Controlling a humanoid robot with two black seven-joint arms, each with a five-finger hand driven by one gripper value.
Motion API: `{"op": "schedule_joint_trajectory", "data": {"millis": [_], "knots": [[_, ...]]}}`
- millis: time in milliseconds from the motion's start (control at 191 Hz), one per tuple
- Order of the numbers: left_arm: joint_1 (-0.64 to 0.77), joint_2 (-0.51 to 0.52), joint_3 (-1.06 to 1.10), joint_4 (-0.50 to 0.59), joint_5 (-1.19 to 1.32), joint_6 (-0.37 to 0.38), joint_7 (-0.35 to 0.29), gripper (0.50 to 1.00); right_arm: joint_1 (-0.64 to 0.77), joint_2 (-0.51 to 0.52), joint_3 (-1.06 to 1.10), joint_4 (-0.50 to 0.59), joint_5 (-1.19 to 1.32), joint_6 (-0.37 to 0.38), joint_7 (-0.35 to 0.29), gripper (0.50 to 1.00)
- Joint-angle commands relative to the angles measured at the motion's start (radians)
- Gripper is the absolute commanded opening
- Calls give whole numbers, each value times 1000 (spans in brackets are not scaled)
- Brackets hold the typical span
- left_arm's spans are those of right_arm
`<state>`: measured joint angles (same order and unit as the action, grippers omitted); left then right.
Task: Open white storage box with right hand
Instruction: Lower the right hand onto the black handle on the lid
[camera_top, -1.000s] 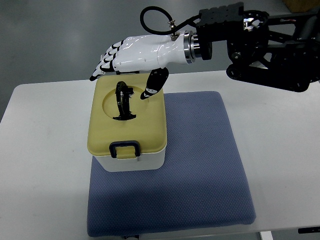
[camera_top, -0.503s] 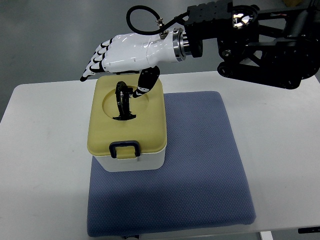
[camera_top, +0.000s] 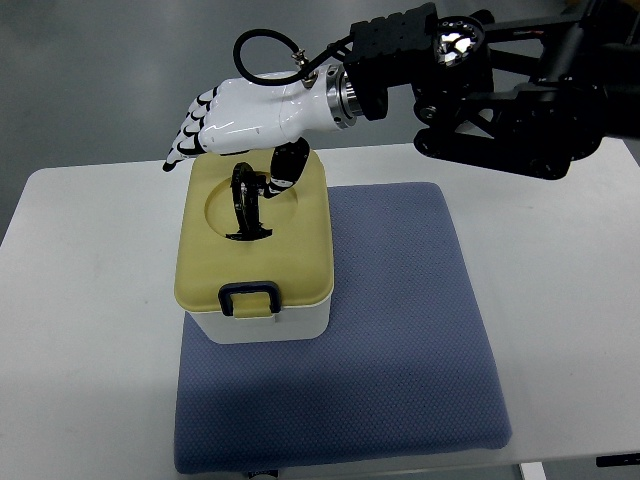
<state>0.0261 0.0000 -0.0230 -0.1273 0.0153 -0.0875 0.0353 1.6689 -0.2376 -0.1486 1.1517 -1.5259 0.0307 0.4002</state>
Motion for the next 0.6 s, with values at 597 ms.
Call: {"op": "schedule_joint_trajectory", "data": {"millis": [597], "knots": [[0, 0, 0, 0, 0, 0, 0, 1000, -27, 18, -40, -37, -48, -14, -1, 887]]}}
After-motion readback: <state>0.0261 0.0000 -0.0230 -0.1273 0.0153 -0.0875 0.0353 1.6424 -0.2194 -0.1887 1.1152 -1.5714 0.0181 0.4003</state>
